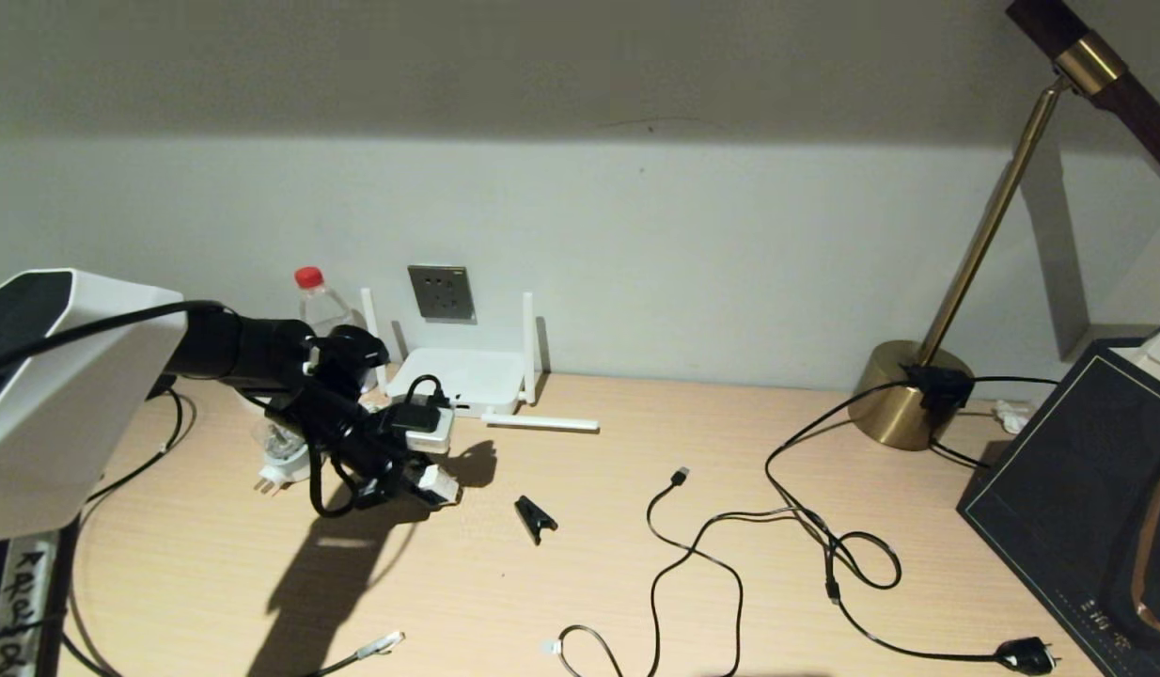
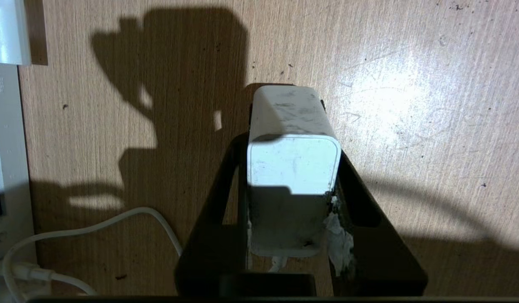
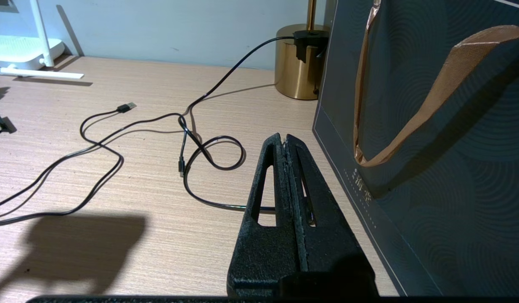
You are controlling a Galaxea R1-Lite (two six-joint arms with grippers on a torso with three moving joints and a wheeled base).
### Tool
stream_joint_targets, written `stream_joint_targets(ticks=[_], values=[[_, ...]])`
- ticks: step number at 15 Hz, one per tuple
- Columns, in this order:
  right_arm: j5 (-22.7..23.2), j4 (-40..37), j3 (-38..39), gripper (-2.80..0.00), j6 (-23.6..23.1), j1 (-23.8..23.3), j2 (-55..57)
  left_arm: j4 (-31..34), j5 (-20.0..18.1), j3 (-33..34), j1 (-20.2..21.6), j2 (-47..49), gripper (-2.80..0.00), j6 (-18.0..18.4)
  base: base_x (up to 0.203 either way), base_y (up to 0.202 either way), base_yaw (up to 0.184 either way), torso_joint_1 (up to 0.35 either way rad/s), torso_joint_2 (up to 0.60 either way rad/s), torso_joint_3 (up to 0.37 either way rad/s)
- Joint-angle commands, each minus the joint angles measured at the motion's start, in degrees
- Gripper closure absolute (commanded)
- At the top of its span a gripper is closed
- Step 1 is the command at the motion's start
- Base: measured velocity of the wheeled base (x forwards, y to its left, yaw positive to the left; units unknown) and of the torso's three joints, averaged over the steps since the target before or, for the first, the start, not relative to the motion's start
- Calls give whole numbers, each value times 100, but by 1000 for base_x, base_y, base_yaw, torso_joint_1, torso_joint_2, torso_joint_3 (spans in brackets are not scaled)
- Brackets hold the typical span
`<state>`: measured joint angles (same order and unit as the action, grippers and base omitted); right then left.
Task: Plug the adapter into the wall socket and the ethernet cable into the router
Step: Pick up plug, then align plug and socket
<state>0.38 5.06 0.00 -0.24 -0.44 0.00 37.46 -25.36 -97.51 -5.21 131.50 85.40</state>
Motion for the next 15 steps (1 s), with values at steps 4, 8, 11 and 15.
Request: stream_joint_targets(ticks=[4, 8, 11, 15], values=[[6, 4, 202, 0, -2, 0, 0, 85, -340, 65, -18, -439, 0, -142, 0, 0, 0, 0, 0, 0], [6, 4, 202, 0, -2, 0, 0, -96, -1597, 142, 196, -1207, 0, -301, 0, 0, 0, 0, 0, 0], [6, 4, 202, 0, -2, 0, 0, -259, -1707, 240, 515, -2019, 0, -1957, 0, 0, 0, 0, 0, 0], [-3, 4, 202, 0, -2, 0, 0, -2086, -1740, 1447, 1149, -2535, 0, -4723, 0, 0, 0, 0, 0, 0]])
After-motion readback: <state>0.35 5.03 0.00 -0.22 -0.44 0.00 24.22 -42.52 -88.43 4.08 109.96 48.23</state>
